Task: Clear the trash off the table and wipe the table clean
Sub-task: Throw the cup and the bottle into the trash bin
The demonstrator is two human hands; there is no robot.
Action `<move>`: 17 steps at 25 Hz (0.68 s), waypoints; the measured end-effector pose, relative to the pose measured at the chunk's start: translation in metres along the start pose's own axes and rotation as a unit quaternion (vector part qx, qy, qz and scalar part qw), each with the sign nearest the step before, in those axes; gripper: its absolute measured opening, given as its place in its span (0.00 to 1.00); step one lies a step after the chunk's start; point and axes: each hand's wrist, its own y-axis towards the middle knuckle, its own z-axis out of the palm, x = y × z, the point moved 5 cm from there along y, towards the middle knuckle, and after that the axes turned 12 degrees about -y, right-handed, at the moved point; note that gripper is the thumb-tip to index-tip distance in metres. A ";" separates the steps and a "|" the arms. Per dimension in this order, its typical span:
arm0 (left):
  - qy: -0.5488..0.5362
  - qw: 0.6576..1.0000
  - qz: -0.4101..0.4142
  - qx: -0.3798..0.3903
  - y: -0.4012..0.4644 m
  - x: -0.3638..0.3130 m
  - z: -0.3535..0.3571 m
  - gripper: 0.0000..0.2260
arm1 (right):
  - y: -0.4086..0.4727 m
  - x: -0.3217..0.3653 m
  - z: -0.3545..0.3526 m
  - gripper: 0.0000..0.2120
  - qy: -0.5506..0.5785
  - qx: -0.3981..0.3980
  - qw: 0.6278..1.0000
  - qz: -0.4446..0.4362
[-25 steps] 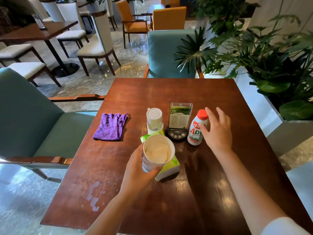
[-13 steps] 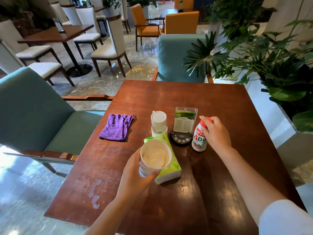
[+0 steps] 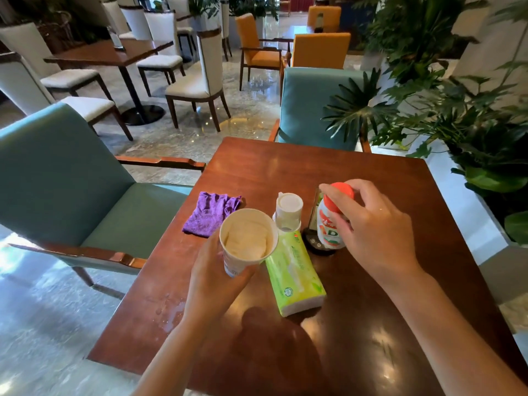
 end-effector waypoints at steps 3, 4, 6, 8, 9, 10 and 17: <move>-0.018 0.999 0.009 -0.031 0.010 0.005 -0.054 0.36 | 0.009 0.061 -0.008 0.20 0.021 0.003 0.999 -0.032; -0.013 0.999 0.014 -0.036 0.013 0.008 -0.075 0.36 | 0.011 0.083 -0.007 0.20 0.031 0.004 0.999 -0.039; 0.006 0.999 0.020 -0.045 0.017 0.016 -0.123 0.36 | 0.017 0.135 0.004 0.21 0.066 0.015 0.997 -0.041; 0.012 0.998 0.020 -0.050 0.020 0.026 -0.174 0.35 | 0.023 0.189 0.018 0.20 0.109 0.035 0.993 -0.037; 0.015 0.998 0.022 -0.051 0.021 0.034 -0.202 0.34 | 0.026 0.217 0.024 0.20 0.130 0.039 0.990 -0.037; 0.016 0.998 0.018 -0.052 0.020 0.043 -0.228 0.34 | 0.029 0.243 0.030 0.20 0.149 0.041 0.987 -0.038; 0.076 0.993 -0.055 -0.076 0.013 0.101 -0.378 0.33 | 0.046 0.389 0.066 0.22 0.281 0.069 0.957 -0.013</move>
